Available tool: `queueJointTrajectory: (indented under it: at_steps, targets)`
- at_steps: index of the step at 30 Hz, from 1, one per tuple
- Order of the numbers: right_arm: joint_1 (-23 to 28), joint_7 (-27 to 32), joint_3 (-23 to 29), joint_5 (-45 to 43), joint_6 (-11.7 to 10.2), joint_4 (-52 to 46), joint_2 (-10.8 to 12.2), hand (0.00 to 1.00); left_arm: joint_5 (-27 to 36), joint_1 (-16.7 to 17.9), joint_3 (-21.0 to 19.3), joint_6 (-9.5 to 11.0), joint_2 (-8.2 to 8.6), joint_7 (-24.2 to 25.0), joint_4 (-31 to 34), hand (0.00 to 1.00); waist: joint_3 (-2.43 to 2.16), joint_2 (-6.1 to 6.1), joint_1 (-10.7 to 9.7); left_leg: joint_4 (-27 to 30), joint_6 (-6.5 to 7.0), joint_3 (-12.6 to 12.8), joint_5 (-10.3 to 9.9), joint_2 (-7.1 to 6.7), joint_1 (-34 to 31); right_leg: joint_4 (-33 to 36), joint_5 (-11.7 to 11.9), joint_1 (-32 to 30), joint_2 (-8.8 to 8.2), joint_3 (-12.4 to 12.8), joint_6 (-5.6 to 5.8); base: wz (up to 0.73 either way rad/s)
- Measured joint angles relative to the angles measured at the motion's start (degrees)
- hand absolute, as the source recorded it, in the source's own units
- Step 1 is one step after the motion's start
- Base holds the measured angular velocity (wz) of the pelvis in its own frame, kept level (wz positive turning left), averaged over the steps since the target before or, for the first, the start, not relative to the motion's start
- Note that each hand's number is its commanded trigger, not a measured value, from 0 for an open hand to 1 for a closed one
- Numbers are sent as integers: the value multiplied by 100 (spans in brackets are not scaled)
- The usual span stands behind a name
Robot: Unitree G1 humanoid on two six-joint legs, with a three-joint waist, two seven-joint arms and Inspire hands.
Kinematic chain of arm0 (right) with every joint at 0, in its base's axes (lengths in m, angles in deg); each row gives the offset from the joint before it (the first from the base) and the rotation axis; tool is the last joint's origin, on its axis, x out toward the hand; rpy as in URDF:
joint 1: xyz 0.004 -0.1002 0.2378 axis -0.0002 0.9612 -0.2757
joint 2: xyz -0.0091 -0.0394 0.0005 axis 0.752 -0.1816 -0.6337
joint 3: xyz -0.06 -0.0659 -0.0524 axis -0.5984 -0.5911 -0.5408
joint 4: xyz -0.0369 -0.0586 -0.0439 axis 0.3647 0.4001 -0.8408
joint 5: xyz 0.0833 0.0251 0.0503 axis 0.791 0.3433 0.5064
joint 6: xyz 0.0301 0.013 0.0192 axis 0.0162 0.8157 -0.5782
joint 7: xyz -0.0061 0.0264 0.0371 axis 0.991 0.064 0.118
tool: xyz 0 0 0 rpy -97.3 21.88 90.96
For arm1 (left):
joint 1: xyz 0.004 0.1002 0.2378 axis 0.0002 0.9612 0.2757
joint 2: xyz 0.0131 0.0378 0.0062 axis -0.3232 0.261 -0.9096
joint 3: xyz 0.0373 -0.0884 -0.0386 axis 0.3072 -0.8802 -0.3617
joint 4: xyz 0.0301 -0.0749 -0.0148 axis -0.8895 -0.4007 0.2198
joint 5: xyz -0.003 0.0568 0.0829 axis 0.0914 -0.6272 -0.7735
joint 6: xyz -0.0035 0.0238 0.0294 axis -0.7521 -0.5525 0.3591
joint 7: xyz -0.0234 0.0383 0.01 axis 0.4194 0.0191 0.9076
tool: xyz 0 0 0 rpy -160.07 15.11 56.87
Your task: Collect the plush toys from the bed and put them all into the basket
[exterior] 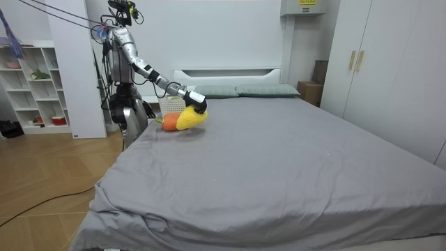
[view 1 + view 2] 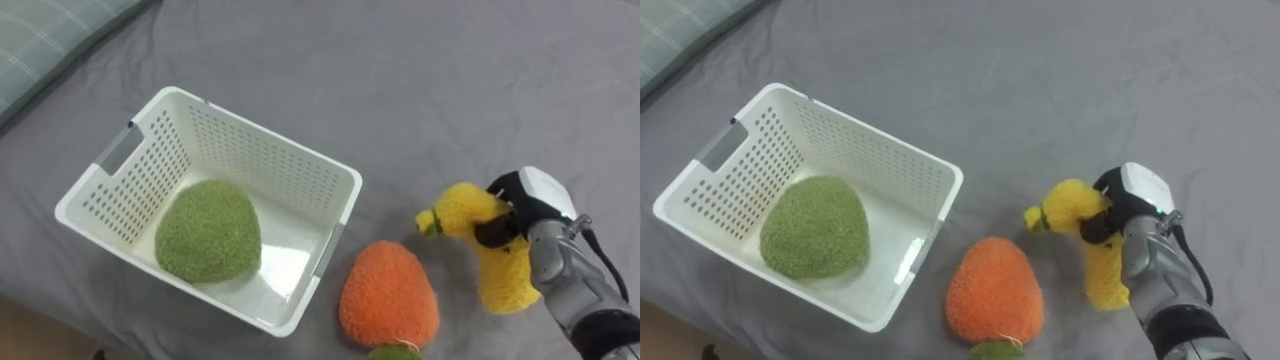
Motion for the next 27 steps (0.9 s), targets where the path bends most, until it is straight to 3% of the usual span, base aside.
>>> queueJointTrajectory:
  at_steps: [4, 8, 18, 23, 27]
  targets:
    - [113, -107, 200, -5, 12, -429, -16, 100, -10, 167, -106, 1, 33, -46, 168, 0, -14, 17, -108, -87, 1, 32, 4, -1, 235, 13, 0, 187, 0, 38, 0, -7]
    - [468, -105, 287, -392, 2, -1338, -50, 100, -1, 154, -148, 23, 154, -156, 282, 0, -73, 29, -103, -126, 7, 121, 29, -1, 401, 27, 0, 268, 0, 101, -1, -11]
    - [650, -358, 346, -406, 62, -2797, -21, 100, 57, 165, -141, 39, 335, -282, 304, 0, -54, 51, -114, -233, 7, 160, 29, -2, 740, 14, -2, 550, 7, 153, 4, -3]
    - [651, -556, 342, -396, 71, -3241, 36, 100, 52, 162, -140, 44, 328, -370, 304, 0, 2, 17, -87, -268, 7, 155, 27, -6, 735, 15, -6, 574, 9, 173, 10, 0]
    - [650, -717, 340, -414, 70, -3928, 106, 100, 48, 156, -138, 44, 337, -382, 310, 0, 2, 4, -77, -283, 8, 162, 28, -4, 754, 4, -7, 563, 15, 183, 11, 0]
